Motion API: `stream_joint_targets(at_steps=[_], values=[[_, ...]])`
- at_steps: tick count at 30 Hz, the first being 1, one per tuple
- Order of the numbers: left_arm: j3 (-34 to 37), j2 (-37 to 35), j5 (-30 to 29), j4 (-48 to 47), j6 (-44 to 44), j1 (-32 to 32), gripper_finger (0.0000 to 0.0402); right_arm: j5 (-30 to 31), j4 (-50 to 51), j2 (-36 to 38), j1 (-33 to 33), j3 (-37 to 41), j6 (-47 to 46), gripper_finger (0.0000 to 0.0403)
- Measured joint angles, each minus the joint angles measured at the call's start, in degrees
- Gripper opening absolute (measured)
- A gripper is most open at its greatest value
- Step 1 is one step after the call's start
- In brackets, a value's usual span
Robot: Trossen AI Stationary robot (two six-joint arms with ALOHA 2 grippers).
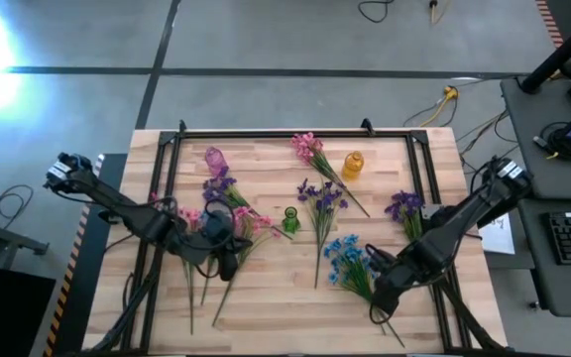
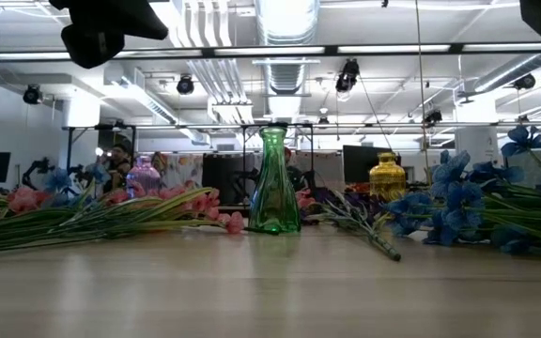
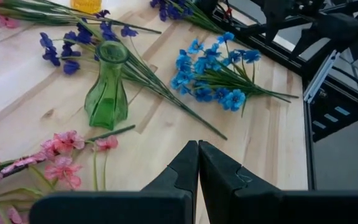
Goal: Sort flowers into vase by color
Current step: Put the bottom blue flowers into the green vase
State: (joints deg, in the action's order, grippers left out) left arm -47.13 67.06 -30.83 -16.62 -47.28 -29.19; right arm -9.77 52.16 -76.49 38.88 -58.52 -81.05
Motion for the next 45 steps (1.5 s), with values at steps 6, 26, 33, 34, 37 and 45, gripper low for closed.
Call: stream_joint_targets(at_steps=[6,26,33,34,37,45], values=[[0.0,-0.1,0.0,0.0,0.0,0.0,0.0,1.2,-0.5,-1.9,-0.2,0.1,1.1,0.0297],[0.0,-1.1,11.4,0.3,-5.4,0.0,0.0,11.8,-1.9,-5.0,-0.8,0.1,5.9,0.0299],[0.0,-1.1,22.4,0.3,-9.1,0.0,0.0,13.2,-1.9,-5.5,-0.8,0.1,8.7,0.0291],[0.0,-1.2,22.4,0.3,-9.7,0.0,0.0,13.3,-1.9,-5.4,-0.8,0.2,8.9,0.029],[0.0,-1.2,22.4,0.3,-11.3,0.0,0.0,13.3,-1.9,-5.4,-0.8,0.2,9.1,0.0291],[0.0,-1.2,15.4,0.3,-14.8,0.0,0.0,13.0,-2.1,-5.5,-0.8,0.2,8.7,0.0289]])
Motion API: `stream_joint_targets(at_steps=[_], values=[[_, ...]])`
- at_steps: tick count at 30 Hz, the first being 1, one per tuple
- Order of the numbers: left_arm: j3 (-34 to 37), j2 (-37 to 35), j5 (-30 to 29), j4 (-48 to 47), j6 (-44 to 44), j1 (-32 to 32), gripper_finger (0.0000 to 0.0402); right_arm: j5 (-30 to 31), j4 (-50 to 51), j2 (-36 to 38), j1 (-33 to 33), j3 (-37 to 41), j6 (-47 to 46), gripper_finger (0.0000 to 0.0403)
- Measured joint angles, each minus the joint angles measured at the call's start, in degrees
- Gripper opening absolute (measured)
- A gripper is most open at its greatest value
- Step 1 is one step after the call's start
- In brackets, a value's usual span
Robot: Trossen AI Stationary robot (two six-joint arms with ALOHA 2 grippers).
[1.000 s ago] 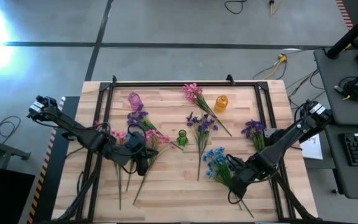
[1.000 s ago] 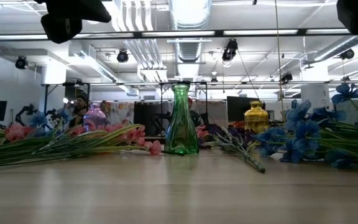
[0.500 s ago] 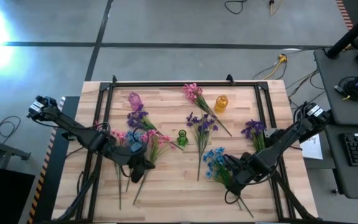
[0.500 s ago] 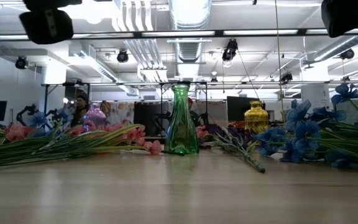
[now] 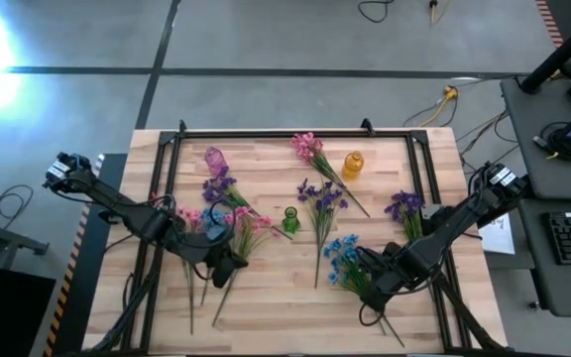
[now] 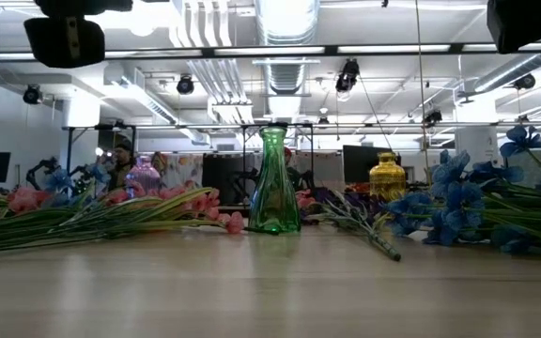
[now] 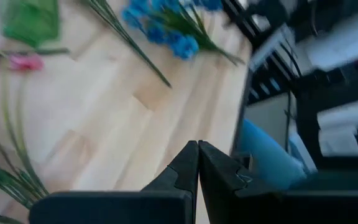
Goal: Sort flowers into vase by color
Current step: Put the bottom blue flowers into the green vase
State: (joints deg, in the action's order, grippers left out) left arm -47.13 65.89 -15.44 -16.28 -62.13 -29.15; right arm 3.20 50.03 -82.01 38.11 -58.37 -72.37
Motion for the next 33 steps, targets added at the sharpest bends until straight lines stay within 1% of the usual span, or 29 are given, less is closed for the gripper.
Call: stream_joint_targets(at_steps=[5,9,14,21,24,28,33], values=[[0.0,0.0,-7.7,1.1,0.1,0.0,0.0,0.0,-0.9,-1.0,0.3,0.0,-1.4,0.0289],[0.0,0.0,-10.5,2.1,0.8,0.0,0.0,0.0,-1.2,-2.4,0.4,0.0,-3.1,0.029],[0.0,0.0,-10.6,2.9,3.2,0.0,0.0,0.9,-2.1,-5.6,0.4,0.0,-4.2,0.0283],[0.0,0.0,-10.6,3.0,3.4,0.0,0.0,2.3,-2.8,-11.4,-0.3,0.0,-4.6,0.0282],[0.0,0.0,-10.6,3.0,5.3,0.0,0.0,2.9,-2.8,-12.8,-0.9,0.0,-4.6,0.0279],[0.0,0.0,-10.7,3.0,7.7,0.0,0.0,3.0,-2.8,-12.6,-1.0,0.0,-5.5,0.0262],[0.0,0.0,-10.7,2.9,8.0,0.0,0.0,3.0,-2.8,-10.5,-1.4,0.0,-5.9,0.0239]])
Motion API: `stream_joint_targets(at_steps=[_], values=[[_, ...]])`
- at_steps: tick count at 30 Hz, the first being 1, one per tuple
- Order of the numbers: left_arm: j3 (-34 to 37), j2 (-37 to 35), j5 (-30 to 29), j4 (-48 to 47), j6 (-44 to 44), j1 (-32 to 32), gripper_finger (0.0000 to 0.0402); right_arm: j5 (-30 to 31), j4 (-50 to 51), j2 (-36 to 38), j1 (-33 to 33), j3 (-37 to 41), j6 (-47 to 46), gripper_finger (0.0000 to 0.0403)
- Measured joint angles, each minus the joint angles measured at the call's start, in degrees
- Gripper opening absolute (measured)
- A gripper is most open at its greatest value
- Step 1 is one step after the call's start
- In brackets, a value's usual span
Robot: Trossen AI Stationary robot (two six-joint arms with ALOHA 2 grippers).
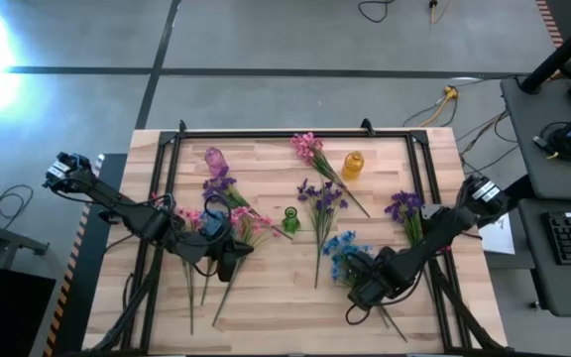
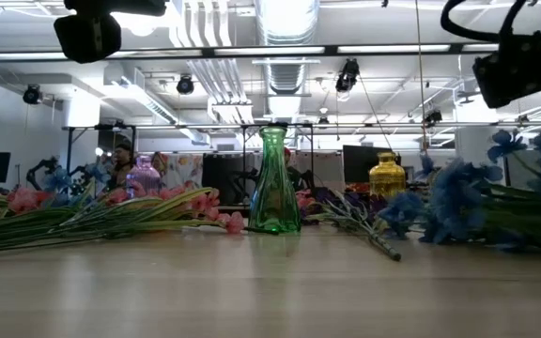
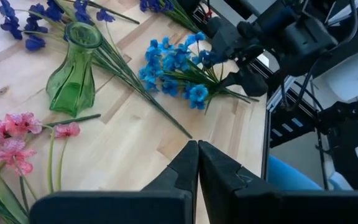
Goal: Sort flowers into vase by color
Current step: Put the bottom blue flowers into the green vase
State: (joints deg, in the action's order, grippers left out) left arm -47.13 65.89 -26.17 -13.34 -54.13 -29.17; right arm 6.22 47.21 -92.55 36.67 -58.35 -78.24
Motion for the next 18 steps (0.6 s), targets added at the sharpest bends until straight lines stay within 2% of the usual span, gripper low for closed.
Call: stream_joint_targets(at_steps=[12,18], values=[[0.0,0.0,-0.3,0.0,2.6,0.0,0.0,1.6,-2.5,-0.9,-3.7,0.0,3.6,0.0194],[0.0,0.0,-0.3,-0.2,2.6,0.0,0.0,1.4,-2.7,-1.4,-3.9,0.0,4.8,0.0137]])
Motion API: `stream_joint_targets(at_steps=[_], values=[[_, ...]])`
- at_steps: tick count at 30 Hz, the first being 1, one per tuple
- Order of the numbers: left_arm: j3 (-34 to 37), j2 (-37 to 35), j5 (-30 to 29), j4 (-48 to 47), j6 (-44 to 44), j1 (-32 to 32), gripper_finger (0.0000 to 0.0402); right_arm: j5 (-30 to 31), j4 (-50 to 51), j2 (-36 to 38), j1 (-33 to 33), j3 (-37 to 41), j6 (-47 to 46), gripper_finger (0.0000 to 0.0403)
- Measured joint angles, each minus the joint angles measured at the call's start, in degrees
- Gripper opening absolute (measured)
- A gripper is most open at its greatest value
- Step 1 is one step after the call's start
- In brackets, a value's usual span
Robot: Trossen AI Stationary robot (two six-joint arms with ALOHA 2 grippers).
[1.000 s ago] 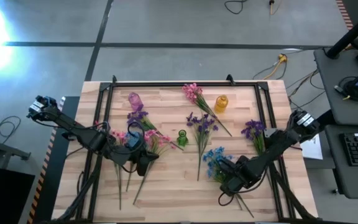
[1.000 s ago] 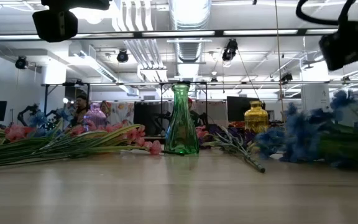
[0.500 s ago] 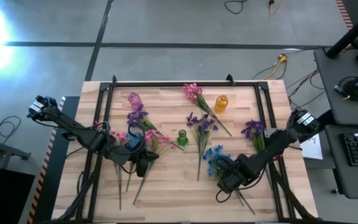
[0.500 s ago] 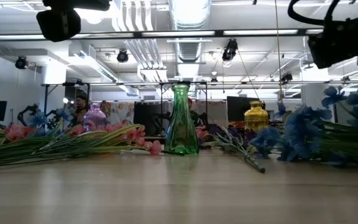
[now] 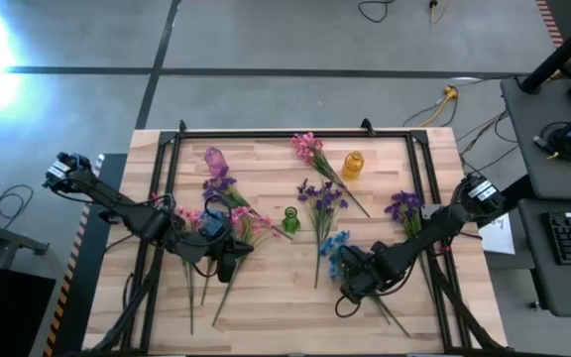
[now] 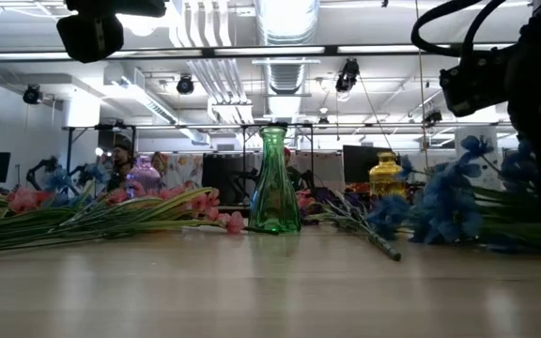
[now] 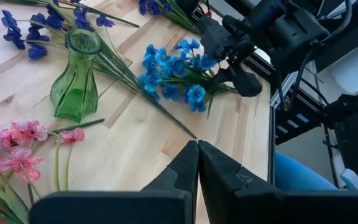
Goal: Sort flowers into vase by color
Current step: Put the bottom blue flowers into the green vase
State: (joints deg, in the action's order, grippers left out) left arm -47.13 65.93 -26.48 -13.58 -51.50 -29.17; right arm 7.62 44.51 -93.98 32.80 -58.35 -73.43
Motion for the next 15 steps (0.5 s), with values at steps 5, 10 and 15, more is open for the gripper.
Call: stream_joint_targets(at_steps=[5,10,15], values=[[0.0,0.0,0.0,0.0,0.0,0.0,0.0,-0.1,0.2,1.9,0.2,0.0,1.3,0.0059],[0.0,0.0,0.0,-0.1,0.0,0.0,0.0,-0.7,0.5,4.7,0.8,-1.4,2.8,0.0018],[0.0,0.0,0.0,-0.1,0.0,0.0,0.0,-2.1,1.4,8.1,1.5,-2.9,3.7,0.002]])
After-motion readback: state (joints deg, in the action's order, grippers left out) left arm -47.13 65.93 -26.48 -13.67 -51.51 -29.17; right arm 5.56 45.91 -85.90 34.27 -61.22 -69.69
